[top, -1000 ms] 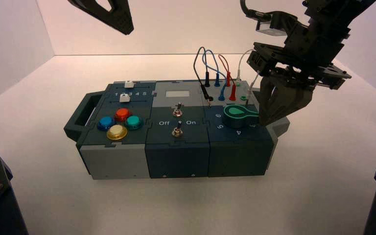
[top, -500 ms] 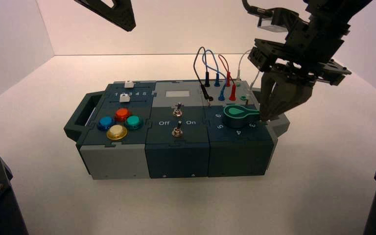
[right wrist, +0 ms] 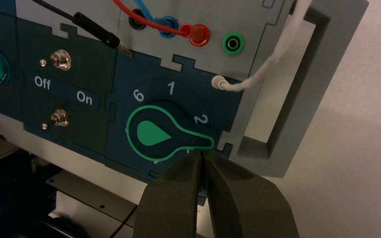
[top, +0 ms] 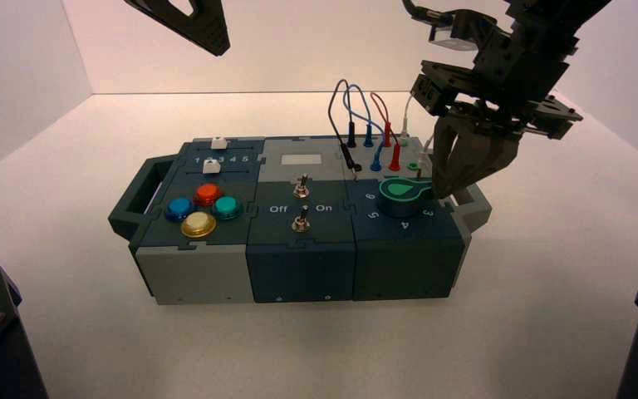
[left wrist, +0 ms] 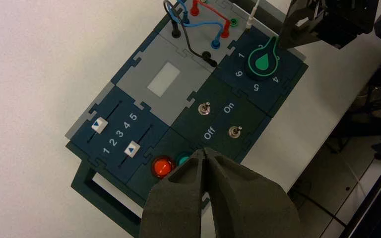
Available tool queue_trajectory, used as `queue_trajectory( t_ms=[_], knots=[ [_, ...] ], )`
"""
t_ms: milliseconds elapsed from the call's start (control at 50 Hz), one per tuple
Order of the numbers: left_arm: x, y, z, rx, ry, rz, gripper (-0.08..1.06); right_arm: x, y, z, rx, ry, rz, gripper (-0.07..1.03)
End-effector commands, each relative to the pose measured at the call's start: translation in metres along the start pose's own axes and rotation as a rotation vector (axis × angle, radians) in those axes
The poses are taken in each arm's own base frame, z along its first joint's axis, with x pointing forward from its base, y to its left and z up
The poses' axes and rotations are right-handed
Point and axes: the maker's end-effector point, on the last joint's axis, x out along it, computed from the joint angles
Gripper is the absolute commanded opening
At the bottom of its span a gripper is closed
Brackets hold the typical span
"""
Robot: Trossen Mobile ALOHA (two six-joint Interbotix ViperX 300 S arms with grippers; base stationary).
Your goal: Turn the knob to position 2.
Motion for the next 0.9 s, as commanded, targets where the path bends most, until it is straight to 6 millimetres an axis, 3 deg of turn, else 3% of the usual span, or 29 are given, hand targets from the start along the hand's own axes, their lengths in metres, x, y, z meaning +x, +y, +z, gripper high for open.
queue_trajectory(
  t_ms=[20,900],
  knots=[
    [-0.0075,0.0000,0.0131,0.012,-0.040,0.002,-0.03,-0.0050,0.0040,0.0132,0.001,-0.033,0.009,-0.02],
    [-0.0075,0.0004,0.0133,0.025,-0.038,0.005,-0.03,-0.0035,0.0046,0.0191,-0.006,-0.033,0.002,-0.02]
  ],
)
